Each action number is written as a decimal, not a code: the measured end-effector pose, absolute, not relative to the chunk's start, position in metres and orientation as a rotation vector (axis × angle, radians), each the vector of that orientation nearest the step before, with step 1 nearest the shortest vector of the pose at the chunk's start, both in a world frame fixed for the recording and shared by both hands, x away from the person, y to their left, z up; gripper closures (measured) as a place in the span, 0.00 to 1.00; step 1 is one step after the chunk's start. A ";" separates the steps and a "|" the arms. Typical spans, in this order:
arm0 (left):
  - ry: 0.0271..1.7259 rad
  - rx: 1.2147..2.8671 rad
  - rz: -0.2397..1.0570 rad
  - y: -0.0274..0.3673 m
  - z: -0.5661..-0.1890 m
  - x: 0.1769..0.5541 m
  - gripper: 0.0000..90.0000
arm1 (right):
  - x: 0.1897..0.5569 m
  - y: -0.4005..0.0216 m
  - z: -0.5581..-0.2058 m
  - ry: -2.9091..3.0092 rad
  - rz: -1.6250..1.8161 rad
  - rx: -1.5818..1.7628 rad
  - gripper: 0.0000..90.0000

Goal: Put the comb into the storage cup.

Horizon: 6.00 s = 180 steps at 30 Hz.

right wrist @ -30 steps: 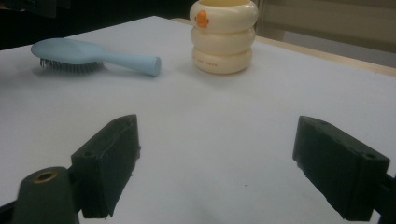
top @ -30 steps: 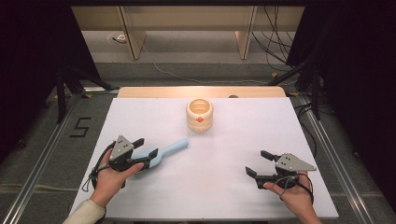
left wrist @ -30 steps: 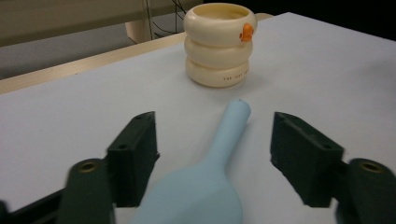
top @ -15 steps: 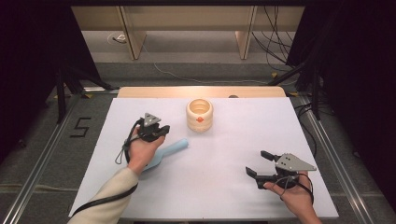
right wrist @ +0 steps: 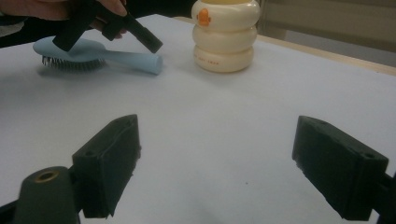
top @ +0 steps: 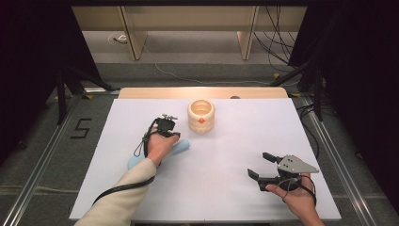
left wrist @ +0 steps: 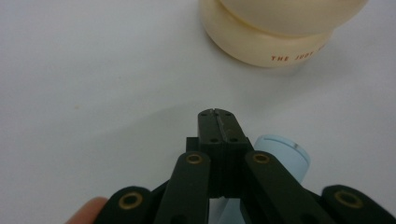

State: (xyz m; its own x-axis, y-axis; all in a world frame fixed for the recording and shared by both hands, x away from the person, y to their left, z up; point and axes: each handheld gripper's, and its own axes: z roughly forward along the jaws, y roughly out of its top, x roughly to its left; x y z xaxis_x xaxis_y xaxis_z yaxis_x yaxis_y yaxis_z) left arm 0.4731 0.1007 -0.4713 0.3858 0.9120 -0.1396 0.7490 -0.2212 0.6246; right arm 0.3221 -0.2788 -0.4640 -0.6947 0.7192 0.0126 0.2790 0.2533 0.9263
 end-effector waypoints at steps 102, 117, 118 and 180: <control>1.252 2.494 0.179 0.204 -0.469 0.340 1.00 | 0.322 -0.279 -0.466 2.133 1.416 0.926 0.18; 1.203 2.498 0.193 0.206 -0.461 0.336 0.89 | 0.322 -0.280 -0.466 2.135 1.417 0.922 0.18; 1.195 2.494 0.189 0.206 -0.460 0.335 0.87 | 0.322 -0.280 -0.465 2.135 1.416 0.921 0.18; 0.919 2.639 0.279 0.210 -0.447 0.362 0.15 | 0.322 -0.281 -0.465 2.122 1.424 0.925 0.18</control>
